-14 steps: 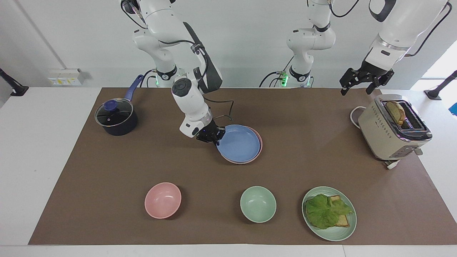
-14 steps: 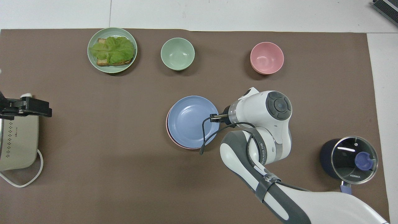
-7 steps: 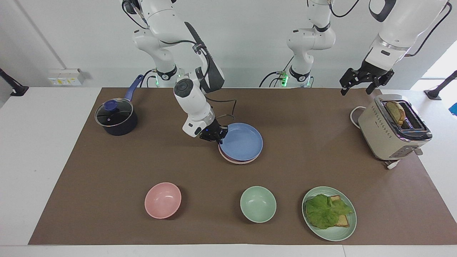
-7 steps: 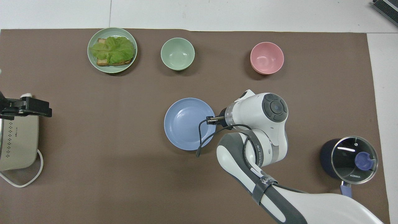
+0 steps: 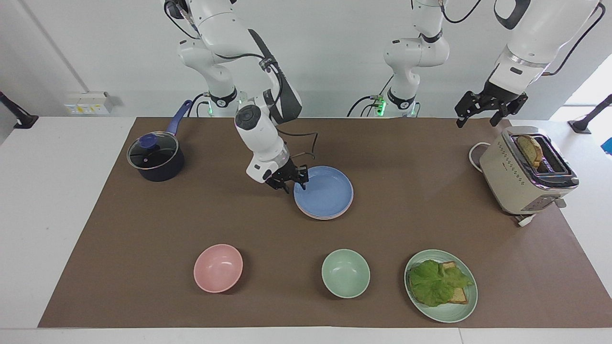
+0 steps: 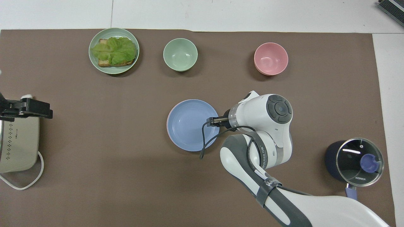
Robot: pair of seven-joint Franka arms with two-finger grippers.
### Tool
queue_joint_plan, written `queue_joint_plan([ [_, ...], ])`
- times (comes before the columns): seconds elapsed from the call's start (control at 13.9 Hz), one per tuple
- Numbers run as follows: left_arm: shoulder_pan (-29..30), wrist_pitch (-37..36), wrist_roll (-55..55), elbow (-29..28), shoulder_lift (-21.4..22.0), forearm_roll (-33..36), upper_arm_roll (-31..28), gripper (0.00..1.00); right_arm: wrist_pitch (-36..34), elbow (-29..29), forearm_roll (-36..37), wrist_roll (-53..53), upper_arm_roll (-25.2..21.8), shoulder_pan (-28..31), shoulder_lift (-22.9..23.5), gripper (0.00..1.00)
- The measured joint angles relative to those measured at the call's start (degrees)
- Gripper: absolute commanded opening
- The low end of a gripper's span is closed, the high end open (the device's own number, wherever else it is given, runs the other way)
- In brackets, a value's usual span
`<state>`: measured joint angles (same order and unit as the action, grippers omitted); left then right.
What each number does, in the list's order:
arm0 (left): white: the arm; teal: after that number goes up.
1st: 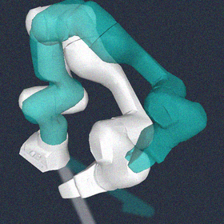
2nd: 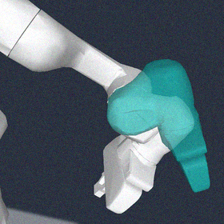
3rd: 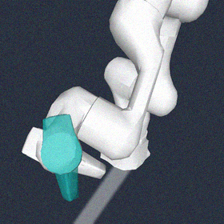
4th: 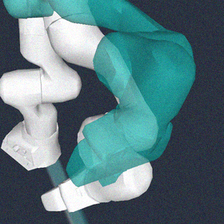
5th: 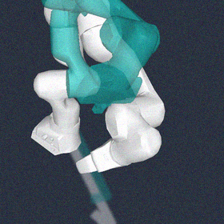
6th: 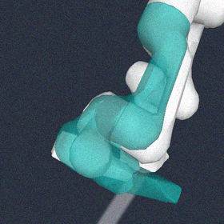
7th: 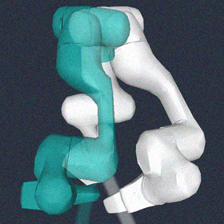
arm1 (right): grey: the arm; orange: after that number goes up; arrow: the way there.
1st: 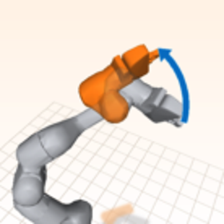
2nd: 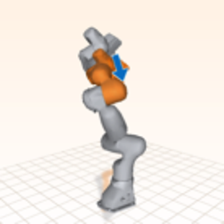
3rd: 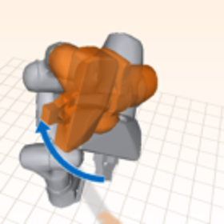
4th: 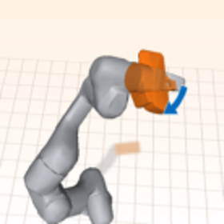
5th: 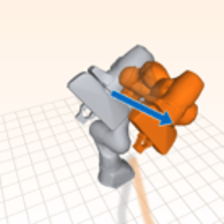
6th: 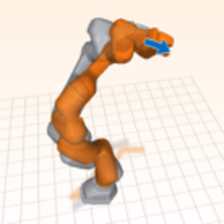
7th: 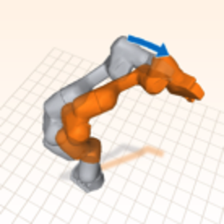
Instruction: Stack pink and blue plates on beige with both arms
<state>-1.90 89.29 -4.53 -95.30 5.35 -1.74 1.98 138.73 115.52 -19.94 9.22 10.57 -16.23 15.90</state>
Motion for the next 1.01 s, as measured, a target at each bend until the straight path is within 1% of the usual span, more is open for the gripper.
queue_joint_plan([
  [0.14, 0.0, 0.0, 0.0, 0.0, 0.0, 0.0, 0.0, 1.0, 0.04, -0.34, 0.0, 0.0, -0.43, 0.3, -0.81, 1.0],
  [0.29, 0.0, 0.0, 0.0, 0.0, 0.0, 0.0, 0.0, 1.0, -0.95, -0.57, 0.0, 0.01, -0.71, 1.95, -3.27, 1.0],
  [0.43, 0.0, 0.0, 0.0, 0.0, 0.0, 0.0, 0.0, 1.0, -5.59, -0.76, 0.01, 0.01, -0.89, 5.5, -7.23, 1.0],
  [0.58, 0.0, 0.0, 0.0, 0.0, 0.0, 0.0, 0.0, 1.0, -12.76, -1.13, 1.69, -0.04, -1.07, 10.15, -11.86, 1.0],
  [0.79, 0.0, 0.0, 0.0, 0.0, 0.0, 0.0, 0.0, 1.0, -25.02, -3.56, 9.14, -0.08, -1.27, 15.73, -18.65, 1.0],
  [0.86, 0.0, 0.0, 0.0, 0.0, 0.0, 0.0, 0.0, 1.0, -30.32, -5.76, 10.77, -0.08, -1.33, 17.0, -20.42, 1.0],
  [0.94, 0.0, 0.0, 0.0, 0.0, 0.0, 0.0, 0.0, 1.0, -36.19, -9.22, 12.61, -0.08, -1.35, 18.21, -21.49, 1.0],
  [1.01, 0.0, 0.0, 0.0, 0.0, 0.0, 0.0, 0.0, 1.0, -41.12, -13.1, 14.69, -0.08, -1.37, 19.26, -21.7, 1.0],
])
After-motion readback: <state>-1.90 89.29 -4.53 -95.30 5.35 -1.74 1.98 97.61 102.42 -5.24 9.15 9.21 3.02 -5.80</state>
